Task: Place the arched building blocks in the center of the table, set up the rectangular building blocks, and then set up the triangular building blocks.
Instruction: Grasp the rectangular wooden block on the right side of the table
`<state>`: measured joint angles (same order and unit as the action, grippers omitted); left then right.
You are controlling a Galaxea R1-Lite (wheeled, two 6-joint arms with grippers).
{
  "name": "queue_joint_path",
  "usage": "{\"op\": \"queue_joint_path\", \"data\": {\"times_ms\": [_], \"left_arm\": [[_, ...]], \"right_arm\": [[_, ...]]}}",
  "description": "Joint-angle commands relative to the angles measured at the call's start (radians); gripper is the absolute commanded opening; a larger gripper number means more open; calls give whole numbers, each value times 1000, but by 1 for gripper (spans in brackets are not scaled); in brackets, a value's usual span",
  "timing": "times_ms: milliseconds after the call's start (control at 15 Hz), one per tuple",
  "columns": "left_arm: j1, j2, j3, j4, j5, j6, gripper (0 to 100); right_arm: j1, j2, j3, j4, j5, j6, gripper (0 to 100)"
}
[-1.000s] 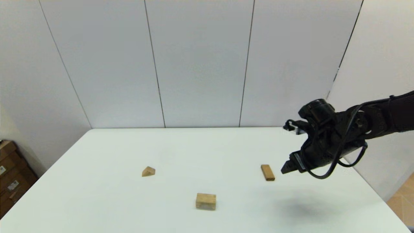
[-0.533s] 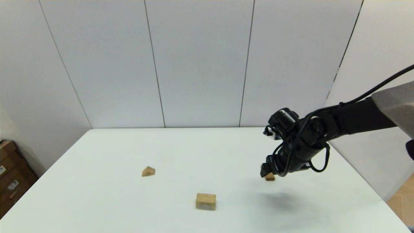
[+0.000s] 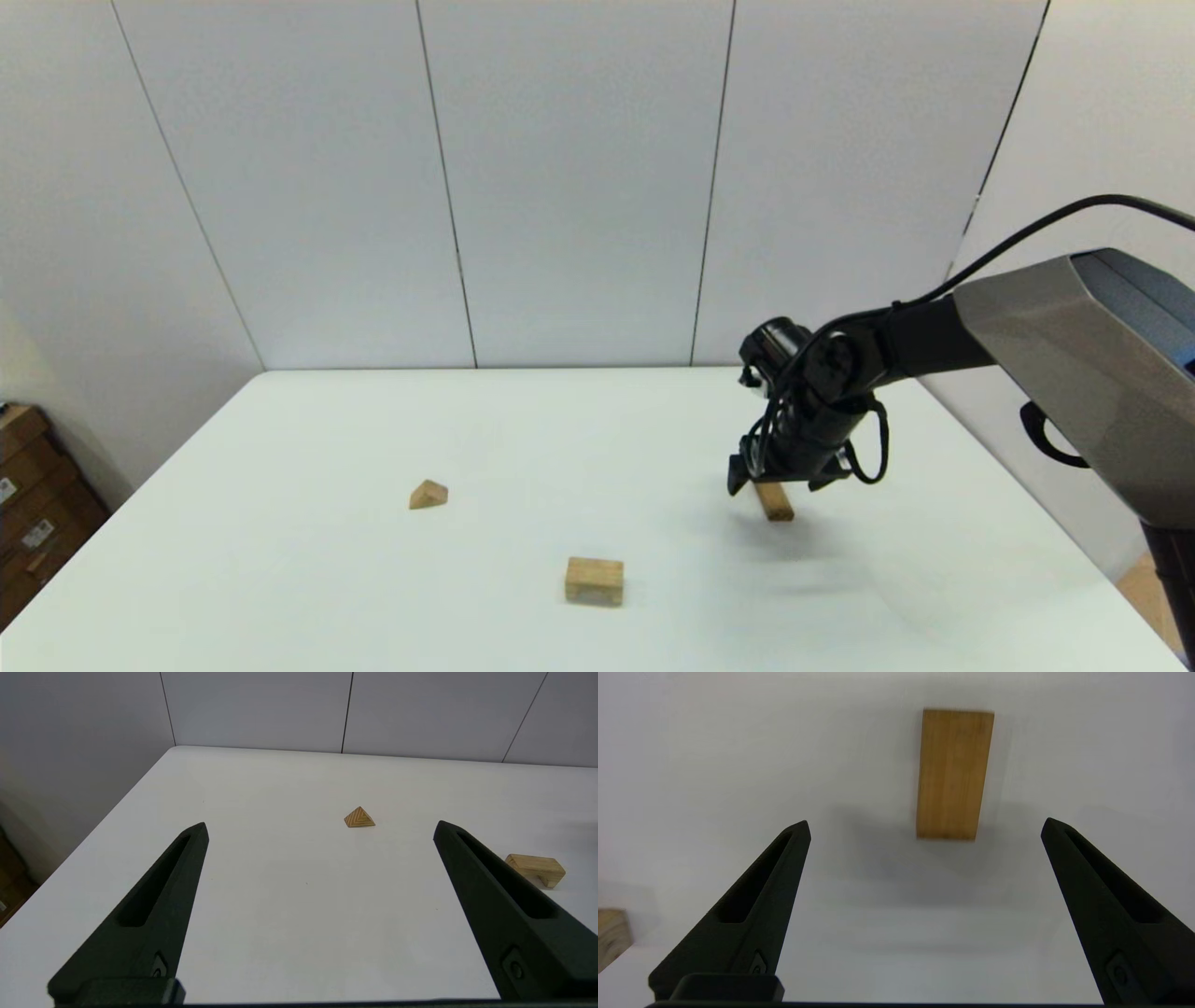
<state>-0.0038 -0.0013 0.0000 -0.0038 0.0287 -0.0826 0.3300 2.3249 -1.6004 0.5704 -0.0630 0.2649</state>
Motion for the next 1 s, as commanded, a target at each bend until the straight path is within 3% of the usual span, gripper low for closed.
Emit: {"op": "queue_joint_path", "data": {"times_ms": [67,1000], "left_arm": [[1,1,0,-1,0,0,100],[1,1,0,-1,0,0,100]], "right_arm": [[-11,62,-35,3,-1,-12,100],[-25,110,-70,6,-34,-15,100]]}}
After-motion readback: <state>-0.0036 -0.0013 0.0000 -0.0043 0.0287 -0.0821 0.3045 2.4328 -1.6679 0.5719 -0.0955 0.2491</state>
